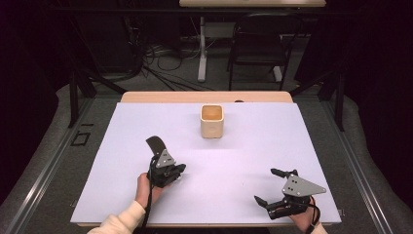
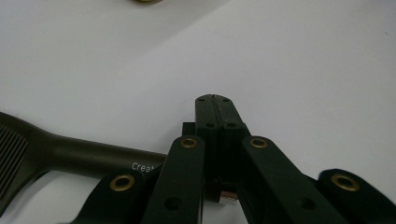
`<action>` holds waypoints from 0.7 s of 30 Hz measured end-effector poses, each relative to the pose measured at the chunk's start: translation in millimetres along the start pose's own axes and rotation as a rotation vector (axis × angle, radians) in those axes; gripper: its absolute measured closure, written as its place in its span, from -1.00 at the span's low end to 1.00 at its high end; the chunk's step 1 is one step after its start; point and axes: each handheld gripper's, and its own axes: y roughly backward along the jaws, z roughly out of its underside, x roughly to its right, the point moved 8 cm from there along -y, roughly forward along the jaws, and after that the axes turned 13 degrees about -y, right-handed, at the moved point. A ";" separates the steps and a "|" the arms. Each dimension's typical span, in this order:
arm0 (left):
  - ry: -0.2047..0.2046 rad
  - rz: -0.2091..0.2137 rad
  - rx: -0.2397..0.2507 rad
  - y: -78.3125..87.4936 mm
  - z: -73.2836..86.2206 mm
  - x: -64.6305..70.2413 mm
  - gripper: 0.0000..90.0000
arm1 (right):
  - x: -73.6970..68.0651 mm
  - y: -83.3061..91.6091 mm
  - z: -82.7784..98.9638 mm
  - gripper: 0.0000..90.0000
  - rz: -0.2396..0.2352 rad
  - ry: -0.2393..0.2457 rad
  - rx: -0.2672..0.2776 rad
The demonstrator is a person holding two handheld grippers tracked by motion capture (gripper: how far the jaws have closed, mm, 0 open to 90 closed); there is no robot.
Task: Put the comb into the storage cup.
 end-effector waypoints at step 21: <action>0.008 -0.006 -0.056 4.5 8.1 -1.1 1.00 | -0.3 0.4 -0.3 -1.00 -0.001 0.000 0.003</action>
